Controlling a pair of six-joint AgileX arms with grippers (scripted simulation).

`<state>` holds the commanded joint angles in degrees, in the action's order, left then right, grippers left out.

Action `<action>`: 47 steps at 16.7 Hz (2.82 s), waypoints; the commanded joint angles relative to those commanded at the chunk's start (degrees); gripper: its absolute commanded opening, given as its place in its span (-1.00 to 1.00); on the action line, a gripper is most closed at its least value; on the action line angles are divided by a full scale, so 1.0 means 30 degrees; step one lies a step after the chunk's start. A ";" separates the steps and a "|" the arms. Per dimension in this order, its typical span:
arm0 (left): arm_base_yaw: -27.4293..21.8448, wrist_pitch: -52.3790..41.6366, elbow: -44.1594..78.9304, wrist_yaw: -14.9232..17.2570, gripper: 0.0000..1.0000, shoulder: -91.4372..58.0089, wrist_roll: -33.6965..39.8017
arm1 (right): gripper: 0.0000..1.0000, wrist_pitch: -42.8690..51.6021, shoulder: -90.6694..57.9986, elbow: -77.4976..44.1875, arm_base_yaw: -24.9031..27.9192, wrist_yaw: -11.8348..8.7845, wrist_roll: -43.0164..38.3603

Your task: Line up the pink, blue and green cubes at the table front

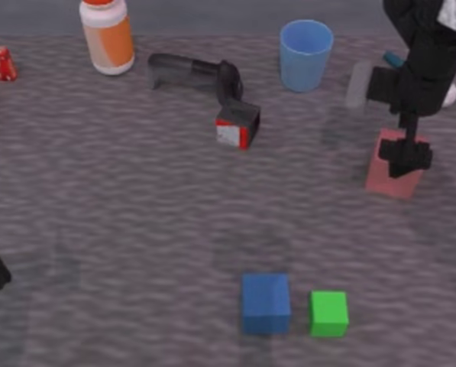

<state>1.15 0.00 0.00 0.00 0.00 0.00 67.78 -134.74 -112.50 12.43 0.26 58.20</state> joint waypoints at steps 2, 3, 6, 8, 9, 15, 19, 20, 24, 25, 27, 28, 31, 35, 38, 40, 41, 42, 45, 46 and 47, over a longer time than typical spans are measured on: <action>0.0000 0.0000 0.0000 0.0000 1.00 0.0000 0.0000 | 1.00 -0.1851 -0.0419 0.1210 0.0017 0.0005 -0.0029; 0.0000 0.0000 0.0000 0.0000 1.00 0.0000 0.0000 | 1.00 -0.2578 -0.0610 0.1764 0.0025 0.0007 -0.0039; 0.0000 0.0000 0.0000 0.0000 1.00 0.0000 0.0000 | 1.00 -0.3544 -0.0934 0.2601 0.0038 0.0011 -0.0045; 0.0000 0.0000 0.0000 0.0000 1.00 0.0000 0.0000 | 1.00 -0.3544 -0.0934 0.2601 0.0038 0.0011 -0.0045; 0.0000 0.0000 0.0000 0.0000 1.00 0.0000 0.0000 | 1.00 -0.3544 -0.0934 0.2601 0.0038 0.0011 -0.0045; 0.0000 0.0000 0.0000 0.0000 1.00 0.0000 0.0000 | 0.10 -0.3544 -0.0934 0.2601 0.0038 0.0011 -0.0045; 0.0000 0.0000 0.0000 0.0000 1.00 0.0000 0.0000 | -0.51 -0.3544 -0.0934 0.2601 0.0038 0.0011 -0.0045; 0.0000 0.0000 0.0000 0.0000 1.00 0.0000 0.0000 | -0.66 -0.3544 -0.0934 0.2601 0.0038 0.0011 -0.0045; 0.0000 0.0000 0.0000 0.0000 1.00 0.0000 0.0000 | -1.00 -0.3544 -0.0934 0.2601 0.0038 0.0011 -0.0045; 0.0000 0.0000 0.0000 0.0000 1.00 0.0000 0.0000 | -1.00 -0.3544 -0.0934 0.2601 0.0038 0.0011 -0.0045; 0.0000 0.0000 0.0000 0.0000 1.00 0.0000 0.0000 | -1.00 -0.3544 -0.0934 0.2601 0.0038 0.0011 -0.0045; 0.0000 0.0000 0.0000 0.0000 1.00 0.0000 0.0000 | -1.00 -0.3544 -0.0934 0.2601 0.0038 0.0011 -0.0045; 0.0000 0.0000 0.0000 0.0000 1.00 0.0000 0.0000 | -1.00 -0.3385 -0.0715 0.2641 -0.0008 0.0000 -0.0121; 0.0000 0.0000 0.0000 0.0000 1.00 0.0000 0.0000 | -1.00 -0.2046 -0.0383 0.1579 0.0047 -0.0011 -0.0084; 0.0000 0.0000 0.0000 0.0000 1.00 0.0000 0.0000 | -1.00 0.0042 0.0117 0.0238 0.0110 -0.0020 -0.0080; 0.0000 0.0000 0.0000 0.0000 1.00 0.0000 0.0000 | -1.00 0.0925 0.0449 -0.0435 0.0152 -0.0015 -0.0083; 0.0000 0.0000 0.0000 0.0000 1.00 0.0000 0.0000 | -1.00 0.1074 0.0529 -0.0570 0.0161 -0.0014 -0.0086; 0.0000 0.0000 0.0000 0.0000 1.00 0.0000 0.0000 | -1.00 0.1080 0.0533 -0.0576 0.0161 -0.0014 -0.0086; 0.0000 0.0000 0.0000 0.0000 1.00 0.0000 0.0000 | -1.00 0.1048 0.0457 -0.0554 0.0103 -0.0016 -0.0142; 0.0000 0.0000 0.0000 0.0000 1.00 0.0000 0.0000 | -1.00 0.1091 0.0423 -0.0636 0.0326 -0.0015 -0.0267; 0.0000 0.0000 0.0000 0.0000 1.00 0.0000 0.0000 | -1.00 0.1175 0.0356 -0.0797 0.0768 -0.0013 -0.0518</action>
<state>1.15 0.00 0.00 0.00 0.00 0.00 71.30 -133.67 -114.89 14.73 0.23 56.64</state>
